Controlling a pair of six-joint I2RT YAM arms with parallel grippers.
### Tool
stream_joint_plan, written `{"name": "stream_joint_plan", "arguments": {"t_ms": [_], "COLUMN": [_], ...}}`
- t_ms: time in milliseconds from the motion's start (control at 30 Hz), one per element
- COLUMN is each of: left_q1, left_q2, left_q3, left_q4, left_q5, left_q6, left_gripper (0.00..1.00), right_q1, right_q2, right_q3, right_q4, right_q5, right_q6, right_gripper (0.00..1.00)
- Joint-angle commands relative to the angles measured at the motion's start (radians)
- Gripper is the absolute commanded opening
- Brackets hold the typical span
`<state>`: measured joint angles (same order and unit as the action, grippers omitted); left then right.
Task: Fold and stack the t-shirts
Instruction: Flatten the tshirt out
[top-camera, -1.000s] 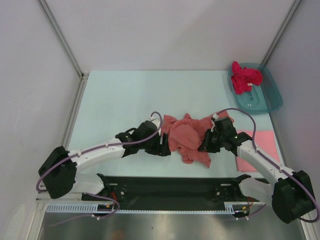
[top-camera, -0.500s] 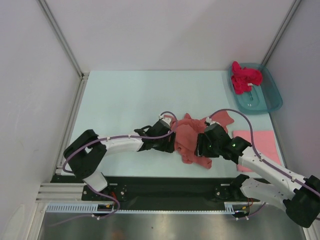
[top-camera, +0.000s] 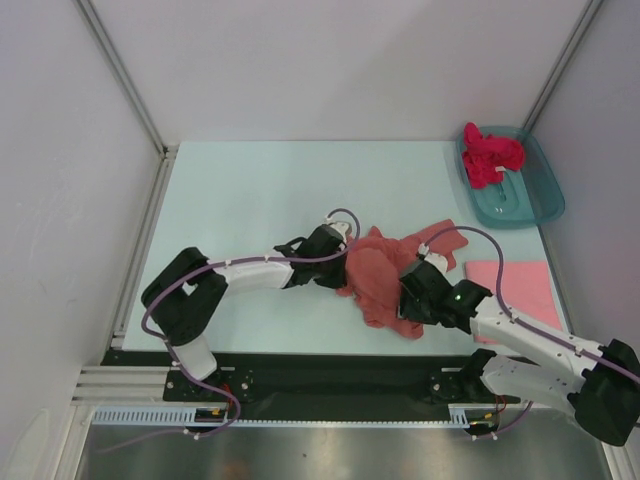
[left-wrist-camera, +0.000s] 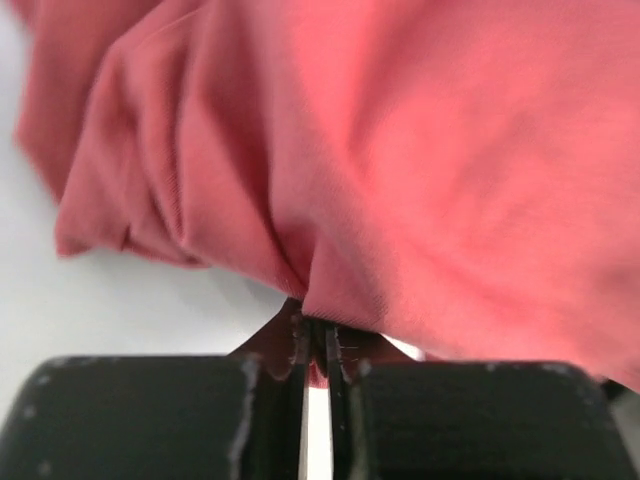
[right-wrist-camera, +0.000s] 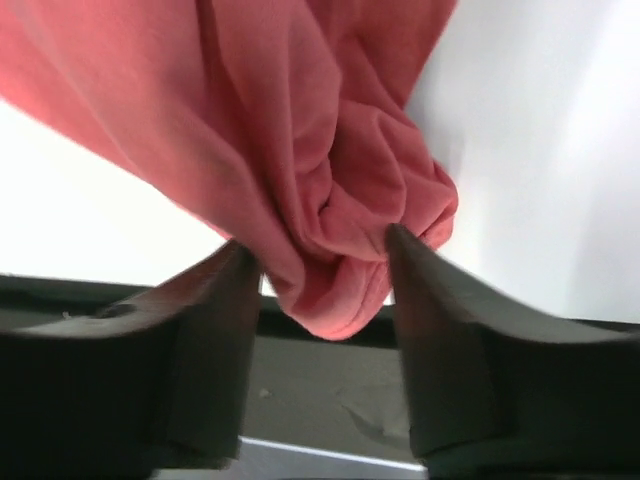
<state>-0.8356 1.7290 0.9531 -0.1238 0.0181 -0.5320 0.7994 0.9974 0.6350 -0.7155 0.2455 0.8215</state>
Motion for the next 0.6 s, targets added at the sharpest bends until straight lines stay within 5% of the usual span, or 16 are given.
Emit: {"name": "stream_joint_plan", "arguments": {"t_ms": [0,33,133,300,567], "left_q1": [0.001,-0.002,-0.039,-0.122,-0.238], "left_q2": [-0.080,-0.092,-0.135,-0.222,-0.223], "left_q3": [0.079,0.093,0.174,0.360,0.691], "left_q4": [0.042,0.047,0.024,-0.068,-0.080], "left_q5": [0.149,0.223,0.296,0.342,0.500], "left_q6": [0.041,0.040,0.056,0.089,0.041], "left_gripper": [0.04,0.01,0.00,0.00,0.00], "right_q1": [0.004,0.000,-0.023,-0.196,-0.720], "right_q2": [-0.032,-0.058,-0.100,-0.222,-0.203], "right_q3": [-0.027,-0.035,-0.002,0.190,0.636], "right_q4": [0.085,0.103,0.129,-0.002,0.017], "right_q5": [0.074,0.078,0.129,0.273,0.163], "right_q6": [0.070,0.076,0.094,0.004,-0.340], "right_gripper": [0.48,0.30,0.00,0.00,0.00]}}
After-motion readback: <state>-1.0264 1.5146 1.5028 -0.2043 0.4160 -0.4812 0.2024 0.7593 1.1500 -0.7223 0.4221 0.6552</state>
